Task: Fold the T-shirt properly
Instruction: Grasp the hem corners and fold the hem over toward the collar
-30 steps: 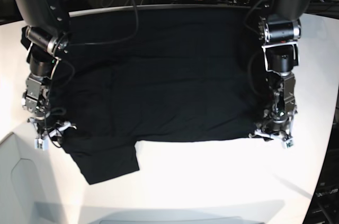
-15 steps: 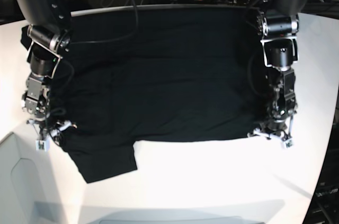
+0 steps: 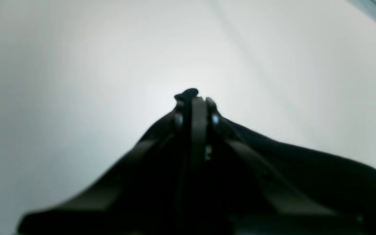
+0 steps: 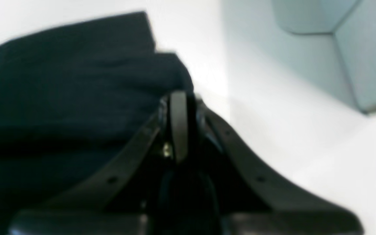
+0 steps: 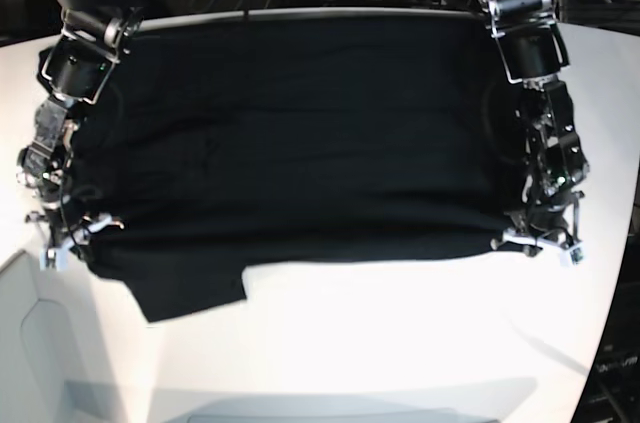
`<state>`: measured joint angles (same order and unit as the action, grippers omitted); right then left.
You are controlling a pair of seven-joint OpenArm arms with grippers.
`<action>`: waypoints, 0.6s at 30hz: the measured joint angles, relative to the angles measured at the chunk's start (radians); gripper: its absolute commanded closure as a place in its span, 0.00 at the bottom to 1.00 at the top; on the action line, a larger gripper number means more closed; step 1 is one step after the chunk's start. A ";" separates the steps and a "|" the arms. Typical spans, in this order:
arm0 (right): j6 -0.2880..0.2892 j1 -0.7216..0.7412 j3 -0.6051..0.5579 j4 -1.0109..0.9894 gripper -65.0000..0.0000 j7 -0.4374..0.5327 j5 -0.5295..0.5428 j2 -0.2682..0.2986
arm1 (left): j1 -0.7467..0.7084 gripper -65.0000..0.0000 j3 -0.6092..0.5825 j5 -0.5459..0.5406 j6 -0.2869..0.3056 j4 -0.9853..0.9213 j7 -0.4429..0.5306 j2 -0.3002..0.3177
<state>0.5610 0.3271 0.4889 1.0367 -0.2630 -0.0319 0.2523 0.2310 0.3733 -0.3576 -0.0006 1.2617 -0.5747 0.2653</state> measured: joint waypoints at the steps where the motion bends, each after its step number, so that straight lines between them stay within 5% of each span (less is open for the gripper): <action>1: 0.001 -0.021 0.000 0.029 1.00 -0.008 0.014 -0.001 | -0.011 1.00 0.014 -0.021 -0.001 0.022 0.002 -0.005; 9: 0.004 -0.225 -0.002 0.277 1.00 -0.027 0.141 -0.001 | -0.146 1.00 0.119 -0.152 -0.011 0.203 -0.087 -0.011; 18: 0.009 -0.396 0.013 0.513 1.00 -0.023 0.164 -0.001 | -0.376 1.00 0.221 -0.360 -0.006 0.404 -0.100 -0.014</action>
<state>0.5697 -0.0689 0.5018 1.5494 -0.2863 0.1322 0.2516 -0.1448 0.5945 -0.7181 -0.0071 1.6657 -0.6750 0.2516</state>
